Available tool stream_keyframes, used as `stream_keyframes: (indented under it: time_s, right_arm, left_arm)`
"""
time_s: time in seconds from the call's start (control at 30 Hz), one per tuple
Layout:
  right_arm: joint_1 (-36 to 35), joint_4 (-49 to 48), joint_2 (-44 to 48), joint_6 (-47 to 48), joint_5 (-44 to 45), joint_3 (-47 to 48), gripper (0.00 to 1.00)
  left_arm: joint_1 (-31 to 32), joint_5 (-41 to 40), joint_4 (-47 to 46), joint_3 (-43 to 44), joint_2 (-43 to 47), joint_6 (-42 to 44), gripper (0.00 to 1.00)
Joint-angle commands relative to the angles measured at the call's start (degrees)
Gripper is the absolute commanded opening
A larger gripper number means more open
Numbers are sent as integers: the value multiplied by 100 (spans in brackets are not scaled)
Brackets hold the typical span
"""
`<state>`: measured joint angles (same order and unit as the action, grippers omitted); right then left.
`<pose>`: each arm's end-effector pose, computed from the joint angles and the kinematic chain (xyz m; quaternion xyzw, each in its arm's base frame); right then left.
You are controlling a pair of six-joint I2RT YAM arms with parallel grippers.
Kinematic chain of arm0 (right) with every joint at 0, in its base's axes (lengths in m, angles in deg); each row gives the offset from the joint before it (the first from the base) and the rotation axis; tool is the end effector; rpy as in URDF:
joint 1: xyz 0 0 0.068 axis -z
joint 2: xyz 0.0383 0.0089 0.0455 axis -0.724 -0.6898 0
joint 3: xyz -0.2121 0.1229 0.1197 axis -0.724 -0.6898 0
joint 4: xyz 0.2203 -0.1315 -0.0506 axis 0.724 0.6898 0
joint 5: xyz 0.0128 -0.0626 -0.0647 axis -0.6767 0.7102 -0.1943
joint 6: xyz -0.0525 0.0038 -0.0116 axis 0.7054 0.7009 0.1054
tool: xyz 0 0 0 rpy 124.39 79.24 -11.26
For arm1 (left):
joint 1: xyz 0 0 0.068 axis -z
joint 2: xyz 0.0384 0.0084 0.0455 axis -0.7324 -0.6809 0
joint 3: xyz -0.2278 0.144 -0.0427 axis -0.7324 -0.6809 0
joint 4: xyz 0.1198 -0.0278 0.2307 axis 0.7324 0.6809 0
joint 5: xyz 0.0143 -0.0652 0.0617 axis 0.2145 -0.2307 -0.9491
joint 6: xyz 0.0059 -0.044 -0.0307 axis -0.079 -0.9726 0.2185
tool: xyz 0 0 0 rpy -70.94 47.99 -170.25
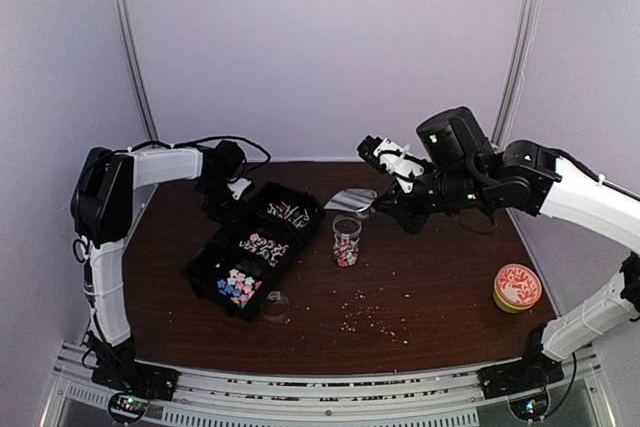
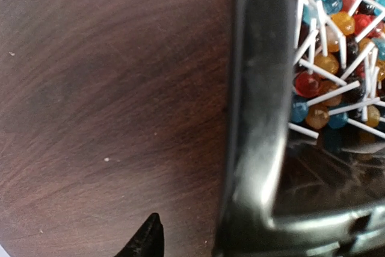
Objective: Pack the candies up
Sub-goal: Pick up the storage box from the center of the board.
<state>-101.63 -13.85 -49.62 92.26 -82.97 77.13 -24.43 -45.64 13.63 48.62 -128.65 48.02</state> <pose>0.1649 0.2366 0.3730 -0.4445 0.7787 0.1832 0.4031 0.3893 -0.1628 0.1772 0.1456 0.9810 -0.0351 0.1231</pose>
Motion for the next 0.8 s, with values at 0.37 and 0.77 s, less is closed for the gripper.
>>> stream_keyframes:
  time_s: [0.37, 0.77]
  right_arm:
    - [20, -8, -147, -42, -51, 161, 0]
    - [22, 127, -212, 18, -54, 273, 0]
  left_arm:
    - [-33, 17, -48, 2, 59, 43, 12]
    - [-33, -204, 183, -355, 981, -130, 0]
